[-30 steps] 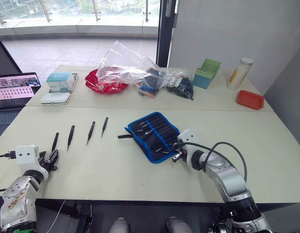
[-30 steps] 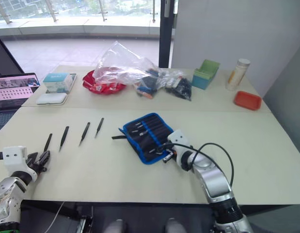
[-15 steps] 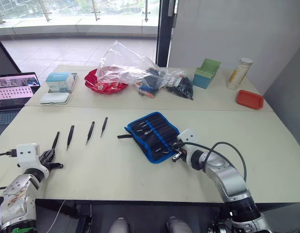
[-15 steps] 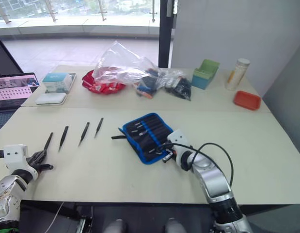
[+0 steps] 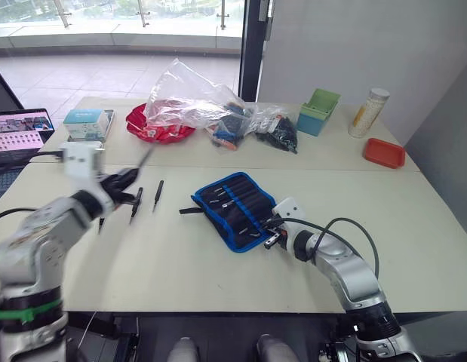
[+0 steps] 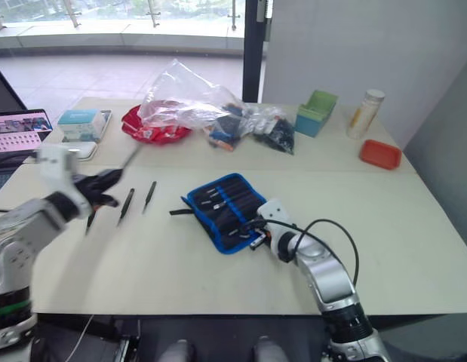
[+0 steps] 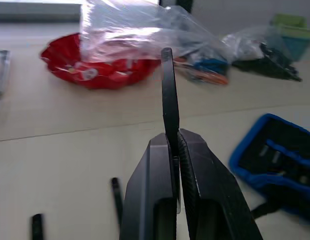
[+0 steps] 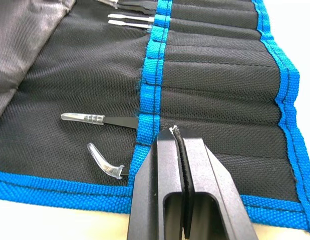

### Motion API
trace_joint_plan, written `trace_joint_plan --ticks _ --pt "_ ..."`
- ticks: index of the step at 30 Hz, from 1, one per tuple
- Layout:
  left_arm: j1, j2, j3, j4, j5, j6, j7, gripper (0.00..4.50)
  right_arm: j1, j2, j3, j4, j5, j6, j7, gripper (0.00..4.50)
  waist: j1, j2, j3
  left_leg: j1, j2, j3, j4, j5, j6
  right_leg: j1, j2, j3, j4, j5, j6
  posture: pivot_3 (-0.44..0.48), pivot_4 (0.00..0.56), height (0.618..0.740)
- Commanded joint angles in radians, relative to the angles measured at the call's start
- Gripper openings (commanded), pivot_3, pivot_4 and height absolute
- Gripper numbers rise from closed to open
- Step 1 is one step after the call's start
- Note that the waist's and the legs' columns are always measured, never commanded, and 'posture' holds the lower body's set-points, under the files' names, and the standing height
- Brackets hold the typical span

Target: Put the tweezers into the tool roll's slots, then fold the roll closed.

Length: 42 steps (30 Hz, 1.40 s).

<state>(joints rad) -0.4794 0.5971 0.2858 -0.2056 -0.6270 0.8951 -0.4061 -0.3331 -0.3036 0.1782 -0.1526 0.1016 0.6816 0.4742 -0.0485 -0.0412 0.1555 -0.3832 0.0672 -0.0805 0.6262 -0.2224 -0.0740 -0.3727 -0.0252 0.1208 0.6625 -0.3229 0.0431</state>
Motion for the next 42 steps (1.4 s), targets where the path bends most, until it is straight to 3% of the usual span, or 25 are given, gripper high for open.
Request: trace_joint_plan --ticks 1,5,10,18,26,42 --pt "-0.156 -0.068 -0.228 0.120 0.056 -0.006 -0.094 0.02 0.010 0.016 0.022 0.050 -0.017 0.023 -0.026 0.00 -0.003 0.000 0.000 0.000 0.000 0.000 0.000 0.000 0.000 0.000 0.000 0.000 0.000 0.000 0.000 0.000 0.150 0.740" --pt "-0.274 -0.144 -0.384 0.304 0.130 -0.067 -0.216 0.02 0.018 0.022 0.024 0.042 -0.021 0.019 -0.034 0.00 -0.020 0.002 0.000 0.000 0.000 0.000 -0.001 0.000 0.000 -0.001 0.000 0.001 0.000 0.000 0.000 0.000 0.150 0.740" --pt "-0.277 -0.131 -0.465 0.374 0.189 -0.076 -0.305 0.02 0.031 0.024 0.012 0.028 -0.023 0.018 -0.055 0.00 -0.026 0.006 0.000 -0.003 0.000 0.000 -0.002 0.000 0.000 -0.007 0.001 0.002 0.002 0.000 0.000 0.000 0.150 0.740" --pt "-0.244 -0.026 -0.433 0.293 0.198 -0.017 -0.365 0.02 0.051 0.027 0.005 0.000 -0.020 0.027 -0.077 0.00 -0.014 0.006 0.001 -0.011 -0.001 0.000 0.000 0.001 -0.001 -0.012 0.001 0.002 0.002 0.000 0.000 0.000 0.150 0.740" --pt "-0.179 0.058 -0.477 0.236 0.219 -0.011 -0.458 0.02 0.046 0.032 0.005 0.011 -0.017 0.023 -0.084 0.00 -0.012 0.007 0.001 -0.011 0.000 0.000 0.000 0.001 -0.001 -0.012 0.001 0.002 0.002 0.000 0.000 0.000 0.150 0.740" --pt "-0.222 0.025 -0.516 0.284 0.308 -0.017 -0.449 0.02 0.058 0.027 0.005 -0.006 -0.013 0.033 -0.084 0.00 -0.007 0.007 0.001 -0.011 0.000 0.000 0.000 0.001 -0.001 -0.012 0.001 0.002 0.002 0.000 0.000 0.000 0.150 0.740"
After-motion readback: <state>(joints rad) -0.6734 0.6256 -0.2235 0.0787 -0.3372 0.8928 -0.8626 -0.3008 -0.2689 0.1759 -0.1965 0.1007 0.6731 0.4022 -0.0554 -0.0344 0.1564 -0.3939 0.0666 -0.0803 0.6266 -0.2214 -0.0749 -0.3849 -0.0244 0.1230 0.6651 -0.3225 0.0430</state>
